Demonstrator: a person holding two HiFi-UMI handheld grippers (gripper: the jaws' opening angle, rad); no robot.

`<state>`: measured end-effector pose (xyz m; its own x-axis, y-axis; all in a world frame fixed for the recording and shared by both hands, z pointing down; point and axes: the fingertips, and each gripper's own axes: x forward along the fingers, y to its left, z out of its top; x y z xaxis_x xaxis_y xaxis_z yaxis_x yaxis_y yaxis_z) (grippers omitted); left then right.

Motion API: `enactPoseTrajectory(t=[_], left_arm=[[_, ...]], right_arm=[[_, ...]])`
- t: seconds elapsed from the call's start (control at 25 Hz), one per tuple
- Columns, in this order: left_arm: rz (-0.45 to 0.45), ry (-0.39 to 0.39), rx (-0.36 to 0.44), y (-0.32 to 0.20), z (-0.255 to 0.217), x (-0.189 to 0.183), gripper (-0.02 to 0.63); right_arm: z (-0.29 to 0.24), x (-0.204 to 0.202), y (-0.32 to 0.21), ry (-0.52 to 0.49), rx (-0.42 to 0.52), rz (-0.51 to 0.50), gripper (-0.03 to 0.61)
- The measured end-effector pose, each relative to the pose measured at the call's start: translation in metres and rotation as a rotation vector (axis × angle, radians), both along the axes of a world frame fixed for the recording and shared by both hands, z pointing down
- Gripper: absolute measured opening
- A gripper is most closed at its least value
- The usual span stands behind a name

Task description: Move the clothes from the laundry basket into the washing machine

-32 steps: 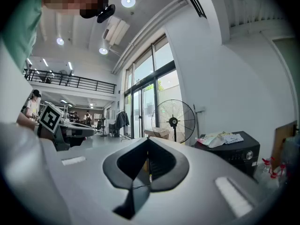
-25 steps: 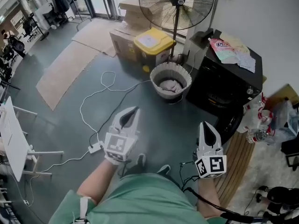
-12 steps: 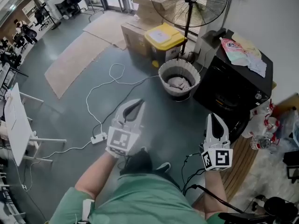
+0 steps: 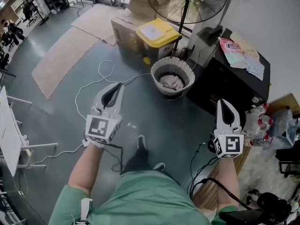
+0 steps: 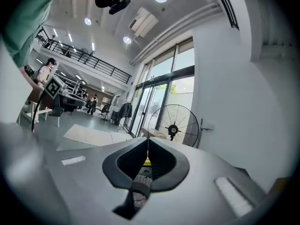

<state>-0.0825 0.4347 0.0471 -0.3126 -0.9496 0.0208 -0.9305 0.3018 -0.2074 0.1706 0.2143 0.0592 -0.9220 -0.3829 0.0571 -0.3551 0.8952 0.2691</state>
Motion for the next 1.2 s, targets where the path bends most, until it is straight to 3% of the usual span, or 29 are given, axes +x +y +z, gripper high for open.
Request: enactPoseTrajectory(t=[0.16,0.32,0.48,0.88,1.2], left_arm=[[0.003,0.029,0.007,-0.015,0.008,-0.065,0.017],[-0.004,0.078,0.002,-0.024,0.021,-0.124,0.017],[0.018,0.103,-0.025,-0.044,0.038,-0.162,0.017],[0.025,0.125,-0.058,-0.099,0.052,-0.206,0.017],[-0.004,0.11,-0.107,-0.186,0.075,-0.236,0.017]], right_arm=[[0.0,-0.044,-0.034,0.053,0.028,0.034,0.003],[0.01,-0.084,-0.059,0.052,-0.01,0.134,0.002],[0.026,-0.13,-0.076,0.041,-0.052,0.166,0.002],[0.077,-0.205,-0.128,0.032,-0.19,0.175,0.002],[0.125,-0.262,-0.22,0.053,-0.224,0.125,0.0]])
